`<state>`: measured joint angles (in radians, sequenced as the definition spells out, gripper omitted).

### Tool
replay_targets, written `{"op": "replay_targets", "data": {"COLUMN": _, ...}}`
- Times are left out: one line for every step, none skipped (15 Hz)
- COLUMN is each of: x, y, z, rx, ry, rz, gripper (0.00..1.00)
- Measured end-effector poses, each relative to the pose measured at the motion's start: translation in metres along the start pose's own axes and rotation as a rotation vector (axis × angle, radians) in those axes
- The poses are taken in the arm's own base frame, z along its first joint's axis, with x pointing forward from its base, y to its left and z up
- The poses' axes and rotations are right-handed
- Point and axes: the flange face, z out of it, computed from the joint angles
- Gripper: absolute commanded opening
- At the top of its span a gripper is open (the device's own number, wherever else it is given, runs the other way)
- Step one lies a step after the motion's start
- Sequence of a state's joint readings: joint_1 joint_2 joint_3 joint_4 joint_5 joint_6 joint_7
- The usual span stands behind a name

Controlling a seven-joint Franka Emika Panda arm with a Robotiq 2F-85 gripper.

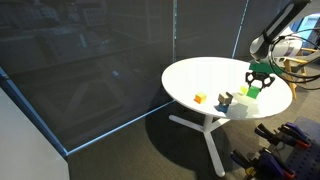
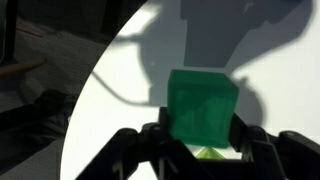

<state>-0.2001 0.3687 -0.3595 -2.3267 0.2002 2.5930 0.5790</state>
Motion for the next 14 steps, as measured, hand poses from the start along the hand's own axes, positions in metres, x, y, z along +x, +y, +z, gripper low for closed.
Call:
{"op": "replay_targets", "data": {"x": 0.001, "y": 0.0, "z": -0.004, "rx": 0.001, "ry": 0.002, "rz": -0.005, "gripper": 0.31}}
{"op": "replay_targets", "data": {"x": 0.002, "y": 0.001, "z": -0.009, "rx": 0.003, "ry": 0.006, "rz": -0.009, "gripper": 0.31}}
{"op": "replay_targets", "data": {"x": 0.002, "y": 0.001, "z": -0.013, "rx": 0.005, "ry": 0.008, "rz": -0.014, "gripper": 0.31}}
{"op": "replay_targets", "data": {"x": 0.003, "y": 0.001, "z": -0.017, "rx": 0.005, "ry": 0.011, "rz": -0.02, "gripper": 0.31}}
{"op": "replay_targets", "data": {"x": 0.003, "y": 0.001, "z": -0.02, "rx": 0.004, "ry": 0.012, "rz": -0.026, "gripper": 0.31}}
{"op": "replay_targets", "data": {"x": 0.003, "y": 0.001, "z": -0.024, "rx": 0.003, "ry": 0.012, "rz": -0.032, "gripper": 0.31}}
{"op": "replay_targets", "data": {"x": 0.002, "y": 0.001, "z": -0.027, "rx": 0.003, "ry": 0.013, "rz": -0.038, "gripper": 0.31}}
{"op": "replay_targets", "data": {"x": 0.002, "y": 0.001, "z": -0.03, "rx": 0.002, "ry": 0.015, "rz": -0.046, "gripper": 0.31}}
{"op": "replay_targets", "data": {"x": 0.002, "y": 0.0, "z": -0.033, "rx": 0.001, "ry": 0.017, "rz": -0.054, "gripper": 0.31}}
{"op": "replay_targets", "data": {"x": 0.001, "y": 0.0, "z": -0.036, "rx": 0.001, "ry": 0.018, "rz": -0.067, "gripper": 0.31}}
{"op": "replay_targets", "data": {"x": 0.001, "y": -0.001, "z": -0.038, "rx": 0.0, "ry": 0.016, "rz": -0.08, "gripper": 0.31}}
{"op": "replay_targets", "data": {"x": -0.001, "y": -0.002, "z": -0.04, "rx": 0.0, "ry": 0.013, "rz": -0.098, "gripper": 0.31}}
{"op": "replay_targets", "data": {"x": -0.003, "y": -0.004, "z": -0.042, "rx": -0.001, "ry": 0.008, "rz": -0.116, "gripper": 0.31}}
{"op": "replay_targets", "data": {"x": -0.005, "y": -0.006, "z": -0.044, "rx": 0.0, "ry": 0.005, "rz": -0.136, "gripper": 0.31}}
